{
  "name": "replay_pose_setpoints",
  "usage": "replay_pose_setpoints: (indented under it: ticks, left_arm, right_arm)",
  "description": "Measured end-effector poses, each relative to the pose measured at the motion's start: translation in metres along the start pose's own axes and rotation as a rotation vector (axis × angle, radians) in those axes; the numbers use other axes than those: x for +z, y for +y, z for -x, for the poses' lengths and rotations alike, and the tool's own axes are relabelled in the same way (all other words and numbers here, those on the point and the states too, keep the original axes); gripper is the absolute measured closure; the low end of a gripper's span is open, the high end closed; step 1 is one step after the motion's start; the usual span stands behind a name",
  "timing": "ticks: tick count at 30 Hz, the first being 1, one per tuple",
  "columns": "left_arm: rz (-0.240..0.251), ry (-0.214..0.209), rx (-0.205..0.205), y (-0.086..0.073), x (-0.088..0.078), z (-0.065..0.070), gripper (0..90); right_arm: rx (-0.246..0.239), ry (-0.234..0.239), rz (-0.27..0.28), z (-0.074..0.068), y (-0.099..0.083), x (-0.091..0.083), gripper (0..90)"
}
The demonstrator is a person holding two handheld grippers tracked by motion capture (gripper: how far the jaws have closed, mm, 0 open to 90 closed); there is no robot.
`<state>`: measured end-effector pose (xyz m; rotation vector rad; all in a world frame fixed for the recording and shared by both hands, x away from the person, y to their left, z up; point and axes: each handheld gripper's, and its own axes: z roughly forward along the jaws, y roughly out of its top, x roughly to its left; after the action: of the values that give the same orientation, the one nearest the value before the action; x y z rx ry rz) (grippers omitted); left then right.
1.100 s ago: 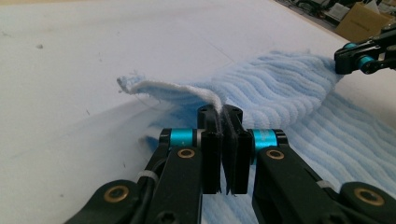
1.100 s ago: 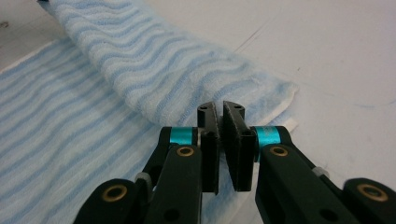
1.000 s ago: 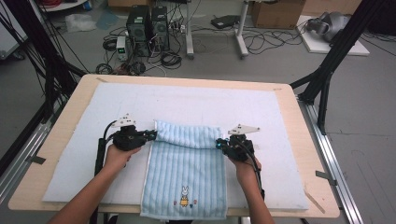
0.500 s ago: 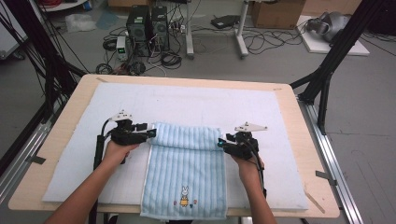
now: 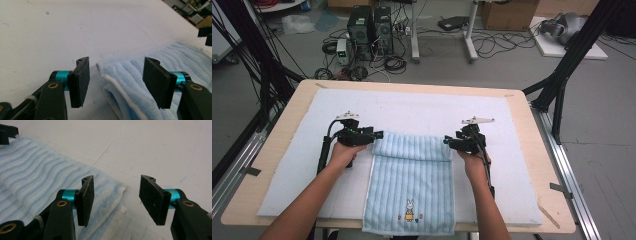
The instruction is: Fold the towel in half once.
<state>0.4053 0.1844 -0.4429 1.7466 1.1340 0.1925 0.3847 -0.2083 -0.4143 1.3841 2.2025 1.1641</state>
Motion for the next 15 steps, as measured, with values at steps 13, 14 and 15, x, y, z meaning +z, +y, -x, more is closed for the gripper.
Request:
replay_pose_setpoints:
  ticks: [13, 14, 15]
  left_arm:
    - [-0.08, 0.009, 0.07, -0.003, 0.017, 0.004, 57.1]
    - [-0.08, 0.01, 0.076, -0.004, 0.018, 0.005, 60.6]
    - [-0.081, 0.011, 0.088, -0.004, 0.017, 0.005, 64.0]
  right_arm:
    - [0.001, -0.005, -0.121, -0.004, 0.004, 0.037, 51.4]
    - [-0.006, -0.006, -0.125, -0.003, 0.004, 0.037, 53.4]
    - [-0.008, -0.005, -0.126, -0.002, 0.004, 0.037, 54.9]
